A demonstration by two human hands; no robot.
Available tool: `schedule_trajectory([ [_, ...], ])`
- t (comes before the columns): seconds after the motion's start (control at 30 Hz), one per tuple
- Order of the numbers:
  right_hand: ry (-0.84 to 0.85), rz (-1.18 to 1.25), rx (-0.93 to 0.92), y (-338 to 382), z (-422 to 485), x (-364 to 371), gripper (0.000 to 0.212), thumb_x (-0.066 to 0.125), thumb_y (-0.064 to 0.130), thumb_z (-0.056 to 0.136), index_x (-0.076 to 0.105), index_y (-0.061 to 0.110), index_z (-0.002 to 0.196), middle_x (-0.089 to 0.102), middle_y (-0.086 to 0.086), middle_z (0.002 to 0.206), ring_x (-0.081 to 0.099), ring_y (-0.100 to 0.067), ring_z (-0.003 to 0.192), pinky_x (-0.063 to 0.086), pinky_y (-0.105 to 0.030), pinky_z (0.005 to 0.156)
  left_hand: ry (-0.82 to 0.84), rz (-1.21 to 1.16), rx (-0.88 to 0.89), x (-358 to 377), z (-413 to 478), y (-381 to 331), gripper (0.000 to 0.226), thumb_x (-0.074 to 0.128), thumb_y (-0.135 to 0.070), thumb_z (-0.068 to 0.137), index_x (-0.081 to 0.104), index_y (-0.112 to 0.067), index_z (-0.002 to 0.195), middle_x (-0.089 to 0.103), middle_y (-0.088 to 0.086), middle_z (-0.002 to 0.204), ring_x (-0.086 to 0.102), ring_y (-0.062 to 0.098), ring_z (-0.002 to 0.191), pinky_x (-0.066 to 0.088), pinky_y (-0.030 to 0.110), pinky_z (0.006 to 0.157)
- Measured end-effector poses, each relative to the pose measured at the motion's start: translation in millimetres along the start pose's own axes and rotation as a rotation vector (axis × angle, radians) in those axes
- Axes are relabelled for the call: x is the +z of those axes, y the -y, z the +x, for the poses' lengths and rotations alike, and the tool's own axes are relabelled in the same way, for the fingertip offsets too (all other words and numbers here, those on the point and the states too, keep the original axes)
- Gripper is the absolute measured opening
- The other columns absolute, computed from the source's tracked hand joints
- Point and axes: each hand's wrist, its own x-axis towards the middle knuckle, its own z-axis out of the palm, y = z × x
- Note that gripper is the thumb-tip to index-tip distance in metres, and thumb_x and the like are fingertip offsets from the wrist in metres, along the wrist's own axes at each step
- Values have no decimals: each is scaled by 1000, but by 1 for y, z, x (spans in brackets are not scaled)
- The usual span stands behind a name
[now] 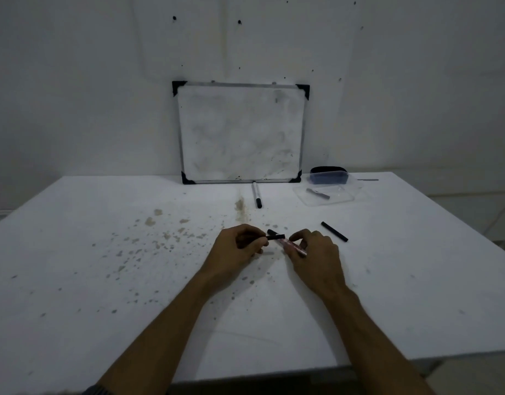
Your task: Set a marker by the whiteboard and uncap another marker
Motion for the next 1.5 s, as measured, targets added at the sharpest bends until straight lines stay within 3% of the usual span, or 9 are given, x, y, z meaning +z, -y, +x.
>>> schedule_trajectory([
  [0.2, 82, 376, 6, -5, -8, -23, 49, 73, 56, 86, 59, 42, 131, 62, 15, 120, 58, -5, 109, 47, -36, 96, -137, 141, 56, 19, 3, -3, 6, 75, -39, 93, 80, -40, 95, 78, -24, 89, 72, -2, 89, 54, 15, 78],
  [0.43, -131, 338, -129, -8, 1, -38, 16, 71, 36, 95, 77, 30, 109, 73, 14, 108, 59, -6, 101, 48, -47, 95, 12, 132, 13, 33, 35, -27, 8, 73, -44, 93, 78, -40, 89, 80, -19, 80, 73, 0, 65, 50, 10, 55],
  [0.63, -37, 268, -13, -40, 31, -60, 12, 73, 42, 92, 74, 36, 102, 69, 15, 105, 61, -8, 99, 47, -25, 86, 198, 179, 32, 51, 83, -46, 37, 57, -63, 96, 79, -34, 105, 82, -14, 86, 73, 2, 71, 52, 11, 58],
  [0.73, -29, 258, 157, -62, 57, -68, 10, 75, 38, 91, 75, 31, 100, 71, 9, 98, 63, -7, 90, 40, -10, 68, 163, 290, -20, 65, 122, -33, 45, 46, -58, 104, 76, -26, 114, 82, -9, 101, 74, 7, 91, 51, 19, 73],
  [0.9, -94, 135, 213, -80, 120, -76, 17, 74, 40, 90, 77, 25, 99, 68, 13, 83, 64, -9, 80, 51, -26, 76, 309, 748, -64, 84, 171, 4, 57, 59, -45, 102, 51, -13, 149, 48, 9, 157, 46, 25, 142, 37, 35, 114],
  [1.07, 28, -55, 245, -91, 196, -71, 20, 72, 37, 89, 78, 24, 103, 78, 2, 100, 71, -23, 98, 55, -40, 93, 293, 715, -54, 84, 186, 21, 70, 69, -53, 93, 49, -16, 149, 40, 4, 160, 44, 22, 143, 37, 35, 115],
  [1.27, 204, -159, 338, -107, 253, -46, 29, 75, 32, 83, 76, 14, 106, 76, -10, 109, 69, -33, 106, 55, -42, 96, 317, 788, 22, 82, 185, 38, 77, 54, -65, 96, 37, -24, 160, 24, -5, 172, 16, 14, 159, 16, 37, 128],
  [1.37, 265, -267, 368, -109, 265, -32, 36, 77, 25, 76, 72, 11, 108, 71, -10, 104, 69, -34, 102, 51, -37, 88, 310, 788, 29, 81, 186, 42, 78, 53, -67, 96, 36, -26, 160, 23, -6, 173, 14, 13, 159, 15, 38, 129],
  [1.5, 293, -301, 395, -109, 268, -20, 47, 77, 21, 73, 68, 8, 118, 69, -12, 118, 67, -35, 109, 52, -41, 99, 295, 802, 59, 81, 186, 46, 78, 51, -69, 95, 37, -27, 159, 24, -6, 172, 17, 14, 158, 16, 39, 128],
])
